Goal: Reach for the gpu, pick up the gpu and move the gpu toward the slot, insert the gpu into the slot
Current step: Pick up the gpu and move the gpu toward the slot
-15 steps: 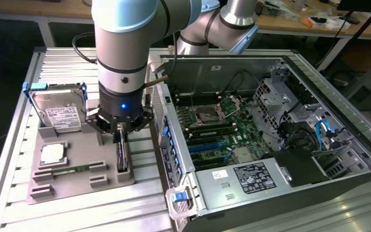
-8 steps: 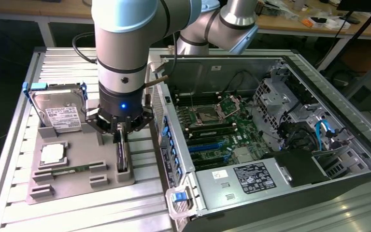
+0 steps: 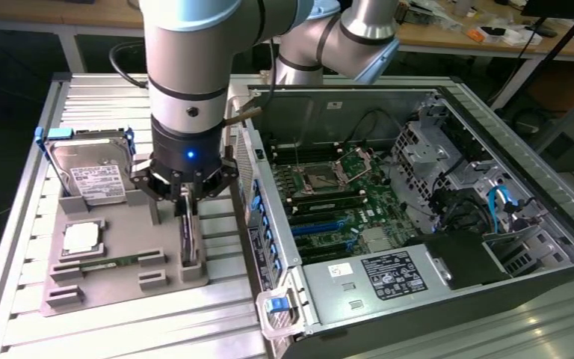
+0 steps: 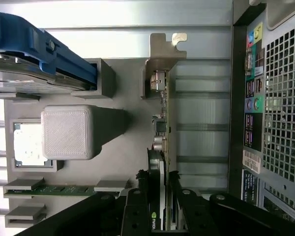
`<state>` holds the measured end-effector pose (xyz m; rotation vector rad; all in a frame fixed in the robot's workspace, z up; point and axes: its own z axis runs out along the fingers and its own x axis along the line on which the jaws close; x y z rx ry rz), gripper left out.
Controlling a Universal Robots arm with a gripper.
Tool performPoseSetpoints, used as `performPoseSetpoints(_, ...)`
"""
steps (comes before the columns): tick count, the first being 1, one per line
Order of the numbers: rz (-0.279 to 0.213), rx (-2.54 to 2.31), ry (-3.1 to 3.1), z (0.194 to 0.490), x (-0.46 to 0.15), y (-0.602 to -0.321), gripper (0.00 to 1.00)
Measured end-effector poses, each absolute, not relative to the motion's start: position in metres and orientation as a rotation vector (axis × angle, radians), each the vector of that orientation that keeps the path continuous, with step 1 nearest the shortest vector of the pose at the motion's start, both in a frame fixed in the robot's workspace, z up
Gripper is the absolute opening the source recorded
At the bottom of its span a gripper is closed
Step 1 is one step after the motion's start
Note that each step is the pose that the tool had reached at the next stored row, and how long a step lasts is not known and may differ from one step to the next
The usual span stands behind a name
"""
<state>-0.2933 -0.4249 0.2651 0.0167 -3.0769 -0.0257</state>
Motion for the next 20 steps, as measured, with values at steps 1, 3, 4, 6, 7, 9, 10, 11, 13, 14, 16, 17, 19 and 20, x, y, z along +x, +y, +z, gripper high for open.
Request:
performPoseSetpoints(1,-0.024,0.017,-3.077,0.268,-0.293,-0.425,0.27)
performPoseSetpoints(3,-0.021,0.017,-3.077,0.273,-0.293,-0.425,0.27)
performPoseSetpoints(4,-0.020,0.016,-3.077,0.276,-0.293,-0.425,0.27)
performPoseSetpoints(6,-0.013,0.016,-3.077,0.286,-0.293,-0.425,0.27)
performPoseSetpoints(7,-0.008,0.016,-3.077,0.292,-0.293,-0.425,0.27)
performPoseSetpoints(9,-0.002,0.016,-3.077,0.299,-0.293,-0.425,0.27)
performPoseSetpoints(10,0.001,0.016,-3.077,0.303,-0.293,-0.425,0.27)
performPoseSetpoints(11,0.004,0.016,-3.077,0.307,-0.293,-0.425,0.27)
performPoseSetpoints(13,0.009,0.016,-3.077,0.315,-0.293,-0.425,0.27)
performPoseSetpoints(14,0.012,0.016,-3.077,0.319,-0.293,-0.425,0.27)
performPoseSetpoints(16,0.017,0.015,-3.077,0.328,-0.293,-0.425,0.27)
performPoseSetpoints(17,0.019,0.015,-3.077,0.332,-0.293,-0.425,0.27)
performPoseSetpoints(19,0.024,0.015,-3.077,0.340,-0.293,-0.425,0.27)
performPoseSetpoints(20,0.027,0.015,-3.077,0.344,-0.293,-0.425,0.27)
